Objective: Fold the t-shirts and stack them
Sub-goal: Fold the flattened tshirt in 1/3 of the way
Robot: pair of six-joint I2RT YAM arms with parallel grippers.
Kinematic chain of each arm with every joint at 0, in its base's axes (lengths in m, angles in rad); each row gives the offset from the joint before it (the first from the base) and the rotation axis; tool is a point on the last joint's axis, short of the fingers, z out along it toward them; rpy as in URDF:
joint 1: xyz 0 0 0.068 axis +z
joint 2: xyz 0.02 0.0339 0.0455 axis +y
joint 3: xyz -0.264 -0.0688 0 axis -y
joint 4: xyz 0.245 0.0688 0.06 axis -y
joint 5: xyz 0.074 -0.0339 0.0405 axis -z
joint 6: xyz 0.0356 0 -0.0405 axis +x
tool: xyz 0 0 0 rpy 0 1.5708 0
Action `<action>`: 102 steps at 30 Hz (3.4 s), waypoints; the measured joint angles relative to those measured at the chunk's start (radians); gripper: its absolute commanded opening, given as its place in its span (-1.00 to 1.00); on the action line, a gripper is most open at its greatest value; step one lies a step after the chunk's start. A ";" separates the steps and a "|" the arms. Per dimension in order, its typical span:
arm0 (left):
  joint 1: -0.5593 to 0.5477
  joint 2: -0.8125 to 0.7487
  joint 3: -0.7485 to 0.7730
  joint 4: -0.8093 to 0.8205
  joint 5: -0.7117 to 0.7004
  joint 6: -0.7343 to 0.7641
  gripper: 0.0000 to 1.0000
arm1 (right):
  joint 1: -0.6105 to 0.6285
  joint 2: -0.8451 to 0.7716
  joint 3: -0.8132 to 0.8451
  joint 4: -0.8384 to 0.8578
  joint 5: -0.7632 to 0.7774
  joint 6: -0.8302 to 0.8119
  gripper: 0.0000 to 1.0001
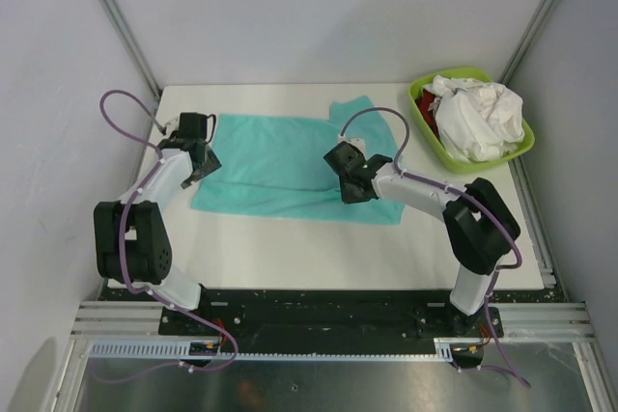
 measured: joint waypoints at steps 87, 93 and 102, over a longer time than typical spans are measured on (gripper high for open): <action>0.154 -0.159 -0.256 0.038 0.122 -0.041 0.13 | -0.317 -0.309 -0.529 0.229 -0.189 0.109 -0.34; 0.180 -0.122 -0.258 0.048 0.122 -0.050 0.04 | -0.321 -0.308 -0.537 0.241 -0.198 0.109 -0.30; 0.181 -0.024 -0.258 0.076 0.126 -0.072 -0.07 | -0.326 -0.311 -0.545 0.256 -0.208 0.108 -0.28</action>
